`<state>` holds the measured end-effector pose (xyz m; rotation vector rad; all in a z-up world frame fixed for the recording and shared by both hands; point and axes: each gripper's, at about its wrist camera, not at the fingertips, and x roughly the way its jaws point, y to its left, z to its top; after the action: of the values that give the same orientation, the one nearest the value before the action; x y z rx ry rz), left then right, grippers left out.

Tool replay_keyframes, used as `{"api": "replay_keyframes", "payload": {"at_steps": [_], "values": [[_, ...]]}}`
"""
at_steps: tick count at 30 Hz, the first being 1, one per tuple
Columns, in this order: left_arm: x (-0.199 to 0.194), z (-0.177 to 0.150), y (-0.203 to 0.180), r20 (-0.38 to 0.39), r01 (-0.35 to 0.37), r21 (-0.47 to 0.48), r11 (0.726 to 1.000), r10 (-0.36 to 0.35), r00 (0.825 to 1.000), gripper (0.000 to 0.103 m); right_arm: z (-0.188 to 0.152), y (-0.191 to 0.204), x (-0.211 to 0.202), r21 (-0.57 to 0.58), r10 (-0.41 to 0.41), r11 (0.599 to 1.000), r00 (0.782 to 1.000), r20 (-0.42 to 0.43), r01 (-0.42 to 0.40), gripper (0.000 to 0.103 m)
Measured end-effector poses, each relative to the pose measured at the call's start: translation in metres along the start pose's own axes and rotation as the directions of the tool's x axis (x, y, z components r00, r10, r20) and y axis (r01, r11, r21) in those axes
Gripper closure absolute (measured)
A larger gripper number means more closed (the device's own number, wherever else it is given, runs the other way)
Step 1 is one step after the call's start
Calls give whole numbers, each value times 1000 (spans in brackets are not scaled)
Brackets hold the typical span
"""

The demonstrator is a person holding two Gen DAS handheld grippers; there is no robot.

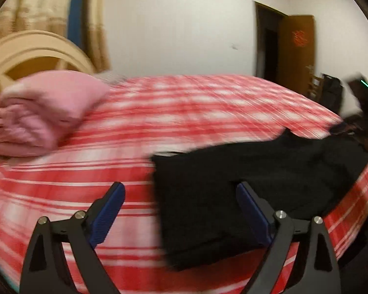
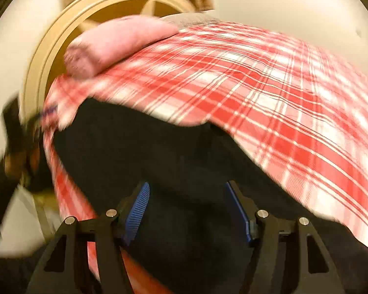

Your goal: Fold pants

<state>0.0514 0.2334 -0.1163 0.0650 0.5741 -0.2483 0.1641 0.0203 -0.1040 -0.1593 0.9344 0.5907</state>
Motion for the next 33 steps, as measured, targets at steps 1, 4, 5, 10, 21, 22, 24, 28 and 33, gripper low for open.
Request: {"api": "replay_keyframes", "payload": {"at_steps": [1, 4, 5, 10, 21, 22, 24, 28, 33], "values": [[11, -3, -13, -18, 14, 32, 999, -13, 1000, 9, 11, -5, 12, 39, 1, 999, 1000, 1, -1, 42], [35, -15, -38, -101, 29, 108, 994, -18, 995, 9, 37, -23, 54, 145, 7, 989, 1000, -29, -3, 60], [41, -18, -39, -124, 28, 117, 993, -13, 992, 8, 42, -27, 66, 164, 11, 986, 999, -50, -2, 69], [39, -19, -32, -113, 38, 73, 997, -30, 993, 6, 47, -47, 114, 195, -49, 978, 990, -136, 75, 74], [20, 39, -150, -40, 170, 255, 952, -166, 985, 13, -66, -108, -53, 310, -81, 948, 996, 25, 69, 65], [25, 41, -170, -53, 210, 278, 937, -203, 978, 15, -89, -125, -78, 356, -114, 930, 993, 38, 93, 65], [35, 44, -214, -82, 287, 340, 896, -275, 958, 20, -135, -160, -129, 462, -203, 874, 977, 66, 150, 65], [60, 39, -290, -168, 394, 430, 812, -357, 919, 32, -234, -233, -224, 709, -411, 660, 909, 64, 249, 65], [73, 30, -353, -246, 468, 493, 733, -399, 884, 39, -301, -279, -268, 844, -469, 492, 882, 50, 214, 65]]}}
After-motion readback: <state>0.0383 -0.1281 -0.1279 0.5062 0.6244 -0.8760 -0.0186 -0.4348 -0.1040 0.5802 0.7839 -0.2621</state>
